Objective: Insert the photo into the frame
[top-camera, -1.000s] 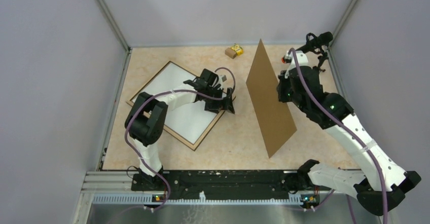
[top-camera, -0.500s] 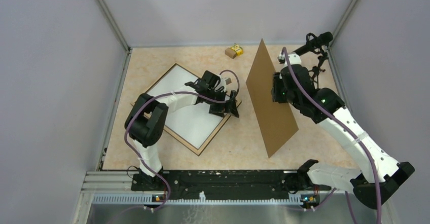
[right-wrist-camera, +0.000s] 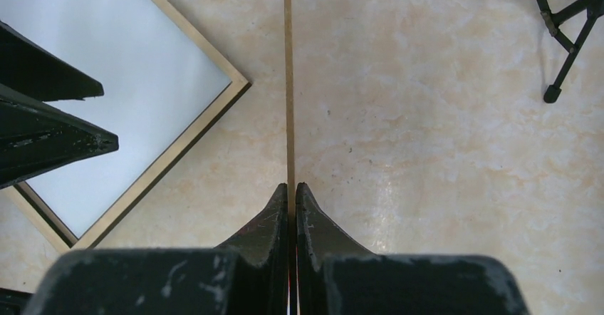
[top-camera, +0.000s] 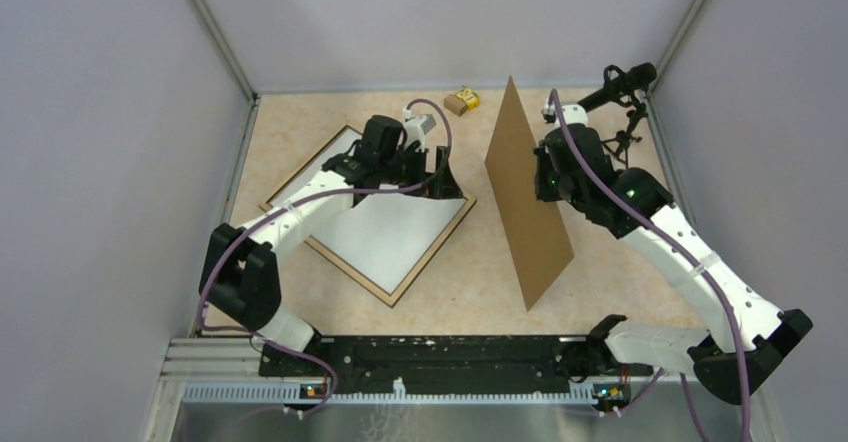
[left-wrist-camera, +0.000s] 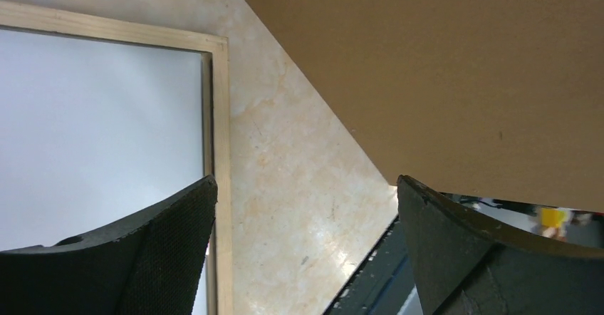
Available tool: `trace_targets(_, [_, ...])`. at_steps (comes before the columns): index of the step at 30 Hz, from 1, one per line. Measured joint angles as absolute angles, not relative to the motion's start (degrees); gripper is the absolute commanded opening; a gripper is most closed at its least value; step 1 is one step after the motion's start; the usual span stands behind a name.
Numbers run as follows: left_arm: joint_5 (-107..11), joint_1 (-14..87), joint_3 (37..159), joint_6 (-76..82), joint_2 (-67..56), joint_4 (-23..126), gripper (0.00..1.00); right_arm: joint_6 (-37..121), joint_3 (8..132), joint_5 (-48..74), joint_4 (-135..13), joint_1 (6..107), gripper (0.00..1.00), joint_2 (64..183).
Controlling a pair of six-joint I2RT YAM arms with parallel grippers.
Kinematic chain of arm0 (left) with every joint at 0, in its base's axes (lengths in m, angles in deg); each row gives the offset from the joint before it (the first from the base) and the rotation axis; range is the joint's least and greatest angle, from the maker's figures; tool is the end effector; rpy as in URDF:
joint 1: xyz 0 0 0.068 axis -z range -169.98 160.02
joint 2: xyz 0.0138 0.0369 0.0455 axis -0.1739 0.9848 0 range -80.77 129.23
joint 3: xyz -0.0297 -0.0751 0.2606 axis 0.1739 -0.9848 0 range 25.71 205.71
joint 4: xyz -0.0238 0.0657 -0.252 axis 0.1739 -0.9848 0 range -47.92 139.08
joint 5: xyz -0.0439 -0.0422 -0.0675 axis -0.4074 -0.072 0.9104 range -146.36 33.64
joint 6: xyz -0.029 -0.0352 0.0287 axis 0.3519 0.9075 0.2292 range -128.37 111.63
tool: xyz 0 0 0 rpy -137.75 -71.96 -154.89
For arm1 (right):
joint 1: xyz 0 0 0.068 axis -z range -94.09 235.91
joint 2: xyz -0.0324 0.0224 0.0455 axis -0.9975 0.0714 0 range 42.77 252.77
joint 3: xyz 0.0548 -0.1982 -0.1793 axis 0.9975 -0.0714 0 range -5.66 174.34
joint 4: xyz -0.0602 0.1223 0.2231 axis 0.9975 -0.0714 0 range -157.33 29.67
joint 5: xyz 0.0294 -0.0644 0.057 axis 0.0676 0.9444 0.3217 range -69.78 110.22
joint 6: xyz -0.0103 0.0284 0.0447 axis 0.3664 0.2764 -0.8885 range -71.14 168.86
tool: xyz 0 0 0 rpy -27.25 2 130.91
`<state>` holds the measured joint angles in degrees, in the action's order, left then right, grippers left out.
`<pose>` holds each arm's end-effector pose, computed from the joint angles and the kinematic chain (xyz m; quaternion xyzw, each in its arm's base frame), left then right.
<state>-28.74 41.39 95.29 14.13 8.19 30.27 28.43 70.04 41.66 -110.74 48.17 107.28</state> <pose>0.2896 -0.1959 0.2875 0.1715 0.8629 -0.3836 0.2809 0.1805 0.1231 0.3905 -0.0547 0.8895 0.0580 0.4499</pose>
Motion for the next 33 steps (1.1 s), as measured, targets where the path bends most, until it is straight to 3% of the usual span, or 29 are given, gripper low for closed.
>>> trace_targets(5, [-20.39, 39.49, 95.47, 23.55, 8.76, 30.62, 0.97, 28.5, 70.8, 41.81, -111.2, 47.58, 0.0, 108.05])
trace_targets(14, [-10.34, 39.97, 99.51, 54.92, 9.07, 38.18, 0.94, 28.81, 70.72, 42.16, -110.26, 46.53, 0.0, 108.38])
trace_targets(25, [-20.5, 47.34, 123.64, 67.7, 22.07, 31.01, 0.78, 31.41, 69.36, 38.99, -107.68, 46.53, 0.0, 107.46])
trace_targets(29, [-25.53, 48.65, 126.7, 68.27, 24.17, 26.62, 0.61, 32.52, 69.08, 38.31, -107.16, 46.53, 0.0, 107.33])
trace_targets(33, [-31.54, 49.89, 132.93, 67.9, 26.58, 17.94, 0.58, 33.77, 68.55, 37.04, -106.0, 46.51, 0.0, 107.17])
